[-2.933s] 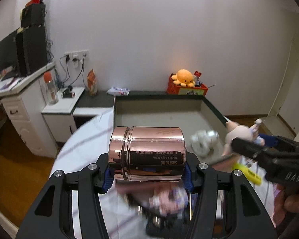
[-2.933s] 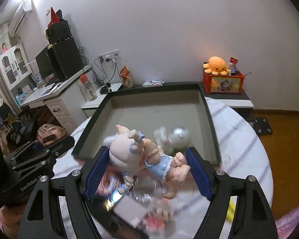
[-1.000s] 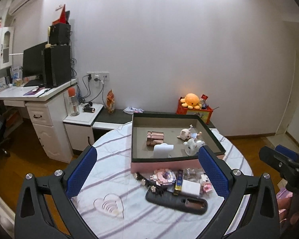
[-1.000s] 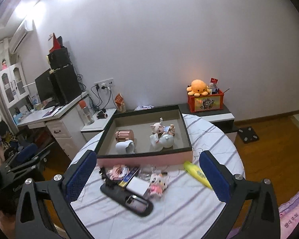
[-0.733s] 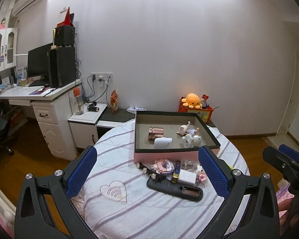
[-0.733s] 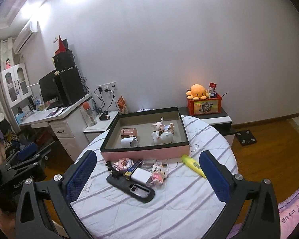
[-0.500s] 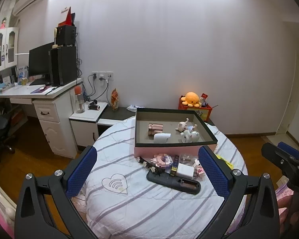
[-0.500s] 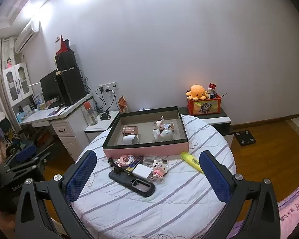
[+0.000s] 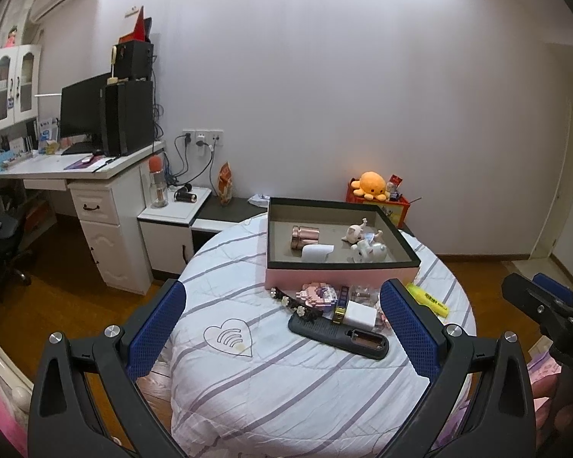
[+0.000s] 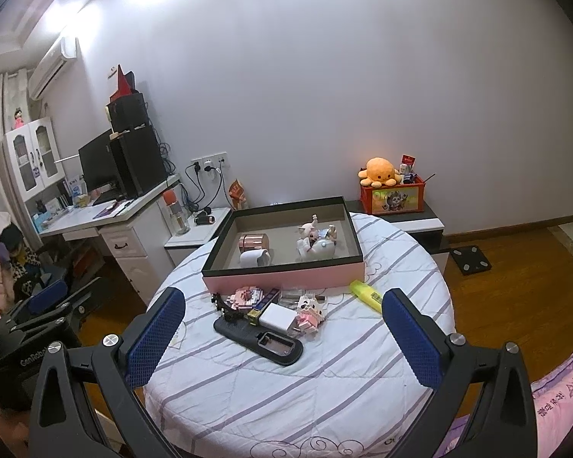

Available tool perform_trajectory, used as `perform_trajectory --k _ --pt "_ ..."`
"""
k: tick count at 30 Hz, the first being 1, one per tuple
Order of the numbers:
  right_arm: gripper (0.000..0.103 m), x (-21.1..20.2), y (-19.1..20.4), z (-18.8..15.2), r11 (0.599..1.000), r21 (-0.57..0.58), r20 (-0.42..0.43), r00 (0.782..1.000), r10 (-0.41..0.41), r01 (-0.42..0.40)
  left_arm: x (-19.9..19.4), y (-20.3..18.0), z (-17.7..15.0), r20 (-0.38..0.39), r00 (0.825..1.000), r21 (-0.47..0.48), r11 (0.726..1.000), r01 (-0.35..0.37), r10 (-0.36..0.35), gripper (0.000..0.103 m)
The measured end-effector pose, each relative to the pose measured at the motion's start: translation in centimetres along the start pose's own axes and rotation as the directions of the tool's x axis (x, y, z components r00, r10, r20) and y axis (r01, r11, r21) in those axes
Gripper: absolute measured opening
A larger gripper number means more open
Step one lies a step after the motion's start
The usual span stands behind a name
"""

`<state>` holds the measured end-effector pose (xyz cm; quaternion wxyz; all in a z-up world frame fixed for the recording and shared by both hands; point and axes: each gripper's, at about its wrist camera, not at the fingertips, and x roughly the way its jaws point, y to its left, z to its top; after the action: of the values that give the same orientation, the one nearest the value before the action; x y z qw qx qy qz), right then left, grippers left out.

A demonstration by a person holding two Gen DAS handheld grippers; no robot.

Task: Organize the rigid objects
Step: 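Withdraw both grippers and approach the black flower hair clip and kitty figure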

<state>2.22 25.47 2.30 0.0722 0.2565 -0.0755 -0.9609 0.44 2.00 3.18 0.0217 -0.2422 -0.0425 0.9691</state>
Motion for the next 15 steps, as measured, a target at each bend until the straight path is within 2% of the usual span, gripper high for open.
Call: perform_trajectory --k 15 --pt "0.103 2.7 -2.4 -0.9 0.998 0.03 -0.075 0.996 -0.047 0.05 3.8 0.0 -1.5 -0.073 0.997 0.009 1.0 0.009 -0.008 0.103"
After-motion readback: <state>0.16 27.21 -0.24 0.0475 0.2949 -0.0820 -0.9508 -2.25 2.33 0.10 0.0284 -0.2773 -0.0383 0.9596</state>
